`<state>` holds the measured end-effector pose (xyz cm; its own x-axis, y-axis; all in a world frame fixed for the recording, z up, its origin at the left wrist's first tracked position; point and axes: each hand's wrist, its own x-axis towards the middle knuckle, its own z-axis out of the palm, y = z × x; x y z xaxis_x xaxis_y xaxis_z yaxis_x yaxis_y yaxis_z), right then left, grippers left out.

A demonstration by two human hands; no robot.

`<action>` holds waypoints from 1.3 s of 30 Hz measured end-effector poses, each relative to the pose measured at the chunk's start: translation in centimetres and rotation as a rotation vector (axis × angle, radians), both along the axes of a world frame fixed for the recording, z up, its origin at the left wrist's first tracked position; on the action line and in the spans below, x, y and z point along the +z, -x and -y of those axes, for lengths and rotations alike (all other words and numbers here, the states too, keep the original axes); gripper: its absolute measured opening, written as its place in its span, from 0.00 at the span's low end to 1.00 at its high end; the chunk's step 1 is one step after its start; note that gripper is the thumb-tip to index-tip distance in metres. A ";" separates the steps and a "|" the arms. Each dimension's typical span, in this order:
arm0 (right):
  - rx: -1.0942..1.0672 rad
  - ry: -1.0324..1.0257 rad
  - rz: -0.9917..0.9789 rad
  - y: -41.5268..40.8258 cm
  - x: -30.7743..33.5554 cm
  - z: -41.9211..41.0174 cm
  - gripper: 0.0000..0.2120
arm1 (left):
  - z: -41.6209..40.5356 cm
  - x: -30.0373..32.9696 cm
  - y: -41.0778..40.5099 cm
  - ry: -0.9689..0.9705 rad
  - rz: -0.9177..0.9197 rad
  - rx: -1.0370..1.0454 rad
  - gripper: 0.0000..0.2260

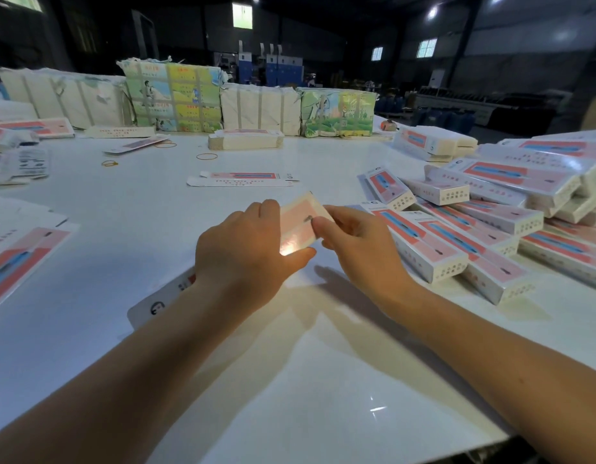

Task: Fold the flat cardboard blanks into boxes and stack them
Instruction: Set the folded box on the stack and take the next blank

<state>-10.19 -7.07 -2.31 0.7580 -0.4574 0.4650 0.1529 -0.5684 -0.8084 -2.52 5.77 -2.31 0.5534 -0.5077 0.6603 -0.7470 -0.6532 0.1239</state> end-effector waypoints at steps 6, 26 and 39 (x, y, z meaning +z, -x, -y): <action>-0.066 0.097 0.020 0.0 -0.1 0.1 0.08 | 0.2 0.2 -0.1 -0.037 -0.156 0.035 0.23; -0.121 0.146 0.087 0.3 -0.4 -0.6 0.04 | -0.3 0.8 0.3 -0.049 -0.270 0.044 0.20; 0.144 -0.001 -0.037 0.1 0.2 0.0 0.13 | -0.1 0.9 0.2 -0.090 -0.254 0.037 0.21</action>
